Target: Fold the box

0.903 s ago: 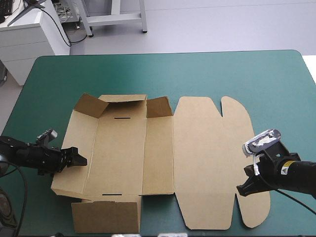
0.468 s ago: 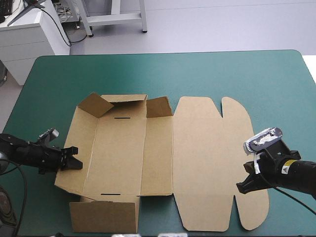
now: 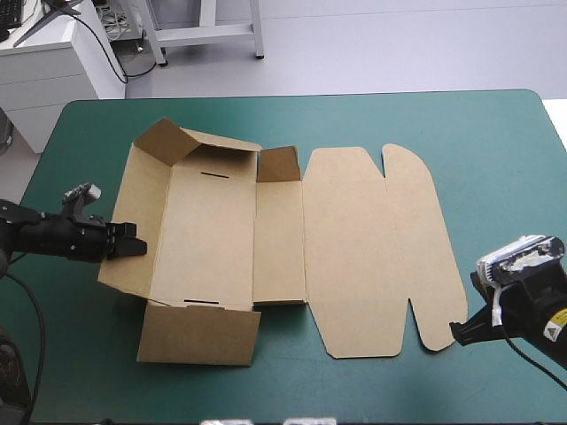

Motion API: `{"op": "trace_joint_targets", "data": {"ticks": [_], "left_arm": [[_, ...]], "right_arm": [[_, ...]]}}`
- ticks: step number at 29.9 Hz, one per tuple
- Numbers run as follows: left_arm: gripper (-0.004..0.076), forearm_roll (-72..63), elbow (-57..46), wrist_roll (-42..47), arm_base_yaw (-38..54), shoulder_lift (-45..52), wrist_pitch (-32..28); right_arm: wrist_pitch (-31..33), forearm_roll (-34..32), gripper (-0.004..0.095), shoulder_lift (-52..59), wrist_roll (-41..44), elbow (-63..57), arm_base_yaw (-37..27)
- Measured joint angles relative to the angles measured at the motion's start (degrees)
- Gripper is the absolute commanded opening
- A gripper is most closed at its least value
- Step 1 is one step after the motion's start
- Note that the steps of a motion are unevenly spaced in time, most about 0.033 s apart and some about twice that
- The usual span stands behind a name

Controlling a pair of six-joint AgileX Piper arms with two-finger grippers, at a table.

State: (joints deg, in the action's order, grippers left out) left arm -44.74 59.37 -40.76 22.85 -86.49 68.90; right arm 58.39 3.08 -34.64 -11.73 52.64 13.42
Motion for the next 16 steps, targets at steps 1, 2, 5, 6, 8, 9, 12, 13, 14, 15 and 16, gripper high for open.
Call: {"op": "trace_joint_targets", "data": {"ticks": [1, 2, 5, 6, 8, 9, 12, 13, 14, 15, 16], "left_arm": [[-0.0008, 0.8, 1.6, 0.1, -1.2, 0.0, 0.1], [-0.0008, 1.6, 4.3, 0.2, -2.9, -0.1, 0.1], [-0.0008, 3.4, 10.8, 1.1, -7.0, -0.3, 0.2], [-0.0008, 3.9, 13.2, 1.4, -9.2, -0.4, 0.4], [-0.0008, 5.4, 17.6, 1.8, -12.3, -0.5, 0.8], [-0.0008, 6.6, 20.1, 2.1, -14.3, -0.5, 0.8], [-0.0008, 12.5, 26.5, 3.8, -20.1, -0.5, 1.1], [-0.0008, 14.9, 28.5, 4.5, -22.6, -0.5, 1.3], [-0.0008, 16.8, 30.3, 4.9, -24.2, -0.5, 1.4], [-0.0008, 19.1, 31.9, 5.2, -26.1, -0.5, 1.7], [-0.0008, 21.4, 33.2, 5.3, -28.0, -0.5, 2.0]], "right_arm": [[-0.1, -0.3, -0.0019, 0.7, 0.3, 0.0, 0.0], [-0.3, -0.6, -0.0019, 1.4, 0.6, 0.1, 0.0], [-0.3, -0.6, -0.0019, 2.3, 1.1, 0.6, 0.0], [-0.5, -0.6, -0.0019, 2.4, 1.1, 0.8, 0.0], [-0.5, -0.6, -0.0019, 2.6, 1.5, 0.9, 0.0], [-0.5, -0.6, -0.0019, 2.6, 1.8, 0.9, 0.0], [-0.1, -0.6, -0.0019, 2.6, 3.4, 0.9, 0.0], [0.1, -0.6, -0.0018, 2.6, 3.7, 0.9, 0.0], [0.2, -0.6, -0.0019, 2.7, 3.9, 0.9, 0.0], [0.2, -0.6, -0.0019, 2.8, 4.1, 0.9, 0.0], [0.1, -0.6, -0.0019, 2.8, 4.1, 0.9, 0.0]]}}
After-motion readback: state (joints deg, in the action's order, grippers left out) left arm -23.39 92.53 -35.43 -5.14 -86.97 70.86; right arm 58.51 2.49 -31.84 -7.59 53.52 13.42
